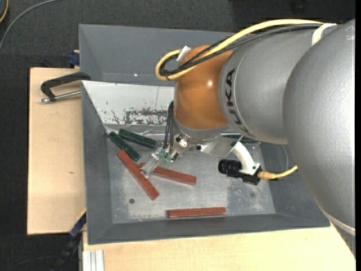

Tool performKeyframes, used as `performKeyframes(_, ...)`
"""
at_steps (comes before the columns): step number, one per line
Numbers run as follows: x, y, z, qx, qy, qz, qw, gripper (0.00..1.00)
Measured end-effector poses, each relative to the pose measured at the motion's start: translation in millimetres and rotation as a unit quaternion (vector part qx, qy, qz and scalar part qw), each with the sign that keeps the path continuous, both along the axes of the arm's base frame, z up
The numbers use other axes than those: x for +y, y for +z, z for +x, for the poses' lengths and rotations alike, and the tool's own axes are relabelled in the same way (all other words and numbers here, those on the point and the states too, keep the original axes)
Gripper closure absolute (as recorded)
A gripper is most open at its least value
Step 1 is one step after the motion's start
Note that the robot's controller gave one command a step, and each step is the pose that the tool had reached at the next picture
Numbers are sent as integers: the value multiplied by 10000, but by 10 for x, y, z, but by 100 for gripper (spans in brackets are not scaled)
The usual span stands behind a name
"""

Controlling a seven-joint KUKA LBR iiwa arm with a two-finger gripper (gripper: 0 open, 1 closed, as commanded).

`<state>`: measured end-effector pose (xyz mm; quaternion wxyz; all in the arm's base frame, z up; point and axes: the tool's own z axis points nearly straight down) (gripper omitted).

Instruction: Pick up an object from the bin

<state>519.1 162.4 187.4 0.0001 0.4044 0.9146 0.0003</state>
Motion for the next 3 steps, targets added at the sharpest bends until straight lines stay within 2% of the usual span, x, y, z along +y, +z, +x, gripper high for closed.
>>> performKeyframes(1, -455, -831, -250, 53, 372, -17, 9993, 0)
performKeyframes(2, -570, -1183, 208, -15, -123, -2, 9999, 0)
performKeyframes(3, -564, -1171, 202, -10, -122, 5, 9999, 100)
